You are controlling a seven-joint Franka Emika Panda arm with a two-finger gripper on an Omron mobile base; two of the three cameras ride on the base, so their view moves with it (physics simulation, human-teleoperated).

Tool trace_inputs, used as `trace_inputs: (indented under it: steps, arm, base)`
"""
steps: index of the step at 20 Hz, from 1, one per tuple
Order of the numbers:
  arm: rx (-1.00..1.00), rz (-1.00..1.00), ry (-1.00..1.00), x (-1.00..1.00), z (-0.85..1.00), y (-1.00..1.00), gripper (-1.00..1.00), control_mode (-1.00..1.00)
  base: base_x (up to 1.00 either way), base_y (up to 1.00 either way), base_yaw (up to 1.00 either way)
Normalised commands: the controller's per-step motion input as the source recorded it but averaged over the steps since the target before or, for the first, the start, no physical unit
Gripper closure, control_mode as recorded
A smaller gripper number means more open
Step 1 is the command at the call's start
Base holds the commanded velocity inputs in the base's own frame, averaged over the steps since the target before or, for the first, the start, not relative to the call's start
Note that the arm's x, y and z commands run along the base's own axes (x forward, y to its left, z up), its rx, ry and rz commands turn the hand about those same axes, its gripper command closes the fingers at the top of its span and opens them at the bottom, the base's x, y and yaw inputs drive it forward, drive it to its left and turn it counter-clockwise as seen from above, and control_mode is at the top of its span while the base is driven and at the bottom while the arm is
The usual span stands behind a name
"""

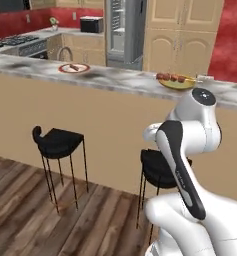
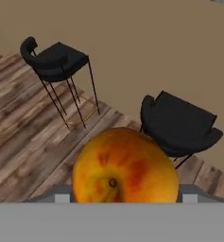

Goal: Pick up the tangerine and peach from the fridge and place one fruit on each plate on the dining counter.

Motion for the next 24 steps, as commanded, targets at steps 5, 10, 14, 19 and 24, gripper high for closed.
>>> trace_inputs:
  steps: [5, 10, 14, 19, 24]
  arm:
    - [0.00, 0.00, 0.00, 0.00, 0.00, 0.00, 1.00, 1.00]
    - [0.00, 0.00, 0.00, 0.00, 0.00, 0.00, 1.00, 1.00]
    - [0.00, 0.00, 0.00, 0.00, 0.00, 0.00, 1.00, 1.00]
    - [0.00, 0.00, 0.00, 0.00, 0.00, 0.00, 1.00, 1.00]
    - [0.00, 0.00, 0.00, 0.00, 0.00, 0.00, 1.00, 1.00]
  base:
    - [0.93, 0.55, -0.66]
    - [0.80, 0.29, -0.67]
    - [0.29, 0.19, -0.66]
    - [0.06, 0.05, -0.45]
    - [0.29, 0.23, -0.14]
